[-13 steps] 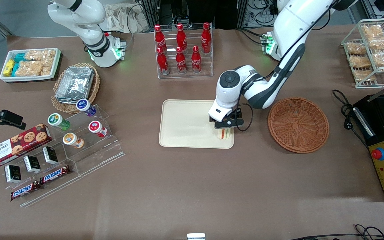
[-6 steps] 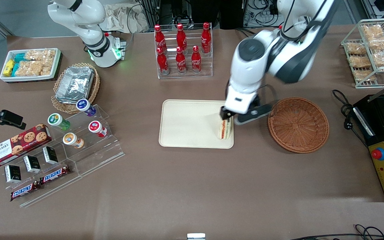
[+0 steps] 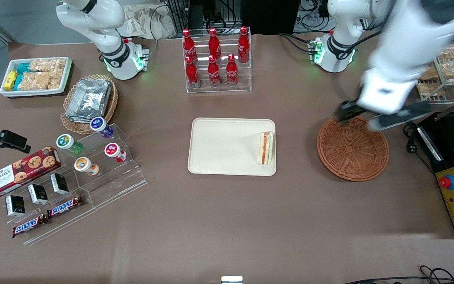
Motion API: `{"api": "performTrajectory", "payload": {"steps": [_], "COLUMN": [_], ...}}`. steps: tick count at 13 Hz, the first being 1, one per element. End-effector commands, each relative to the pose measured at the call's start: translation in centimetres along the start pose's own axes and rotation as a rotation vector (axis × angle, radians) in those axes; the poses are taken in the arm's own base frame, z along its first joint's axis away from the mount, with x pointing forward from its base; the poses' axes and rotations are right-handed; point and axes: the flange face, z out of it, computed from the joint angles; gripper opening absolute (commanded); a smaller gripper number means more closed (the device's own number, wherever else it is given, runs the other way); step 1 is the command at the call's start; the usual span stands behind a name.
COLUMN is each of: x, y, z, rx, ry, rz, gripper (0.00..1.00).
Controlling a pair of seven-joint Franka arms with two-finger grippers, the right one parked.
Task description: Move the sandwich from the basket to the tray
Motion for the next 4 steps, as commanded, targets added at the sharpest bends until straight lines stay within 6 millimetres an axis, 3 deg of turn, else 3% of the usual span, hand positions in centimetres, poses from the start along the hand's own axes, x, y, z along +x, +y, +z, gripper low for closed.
{"api": "performTrajectory", "payload": {"steps": [1,4], "x": [-0.44,0.12], "y": [-6.63,-6.38], "z": [-2.71,-3.11], "rx": [-0.034,-0.108], "ry": [-0.016,-0.025], "rz": [0.278,0.287], "gripper": [1.0,1.0]}}
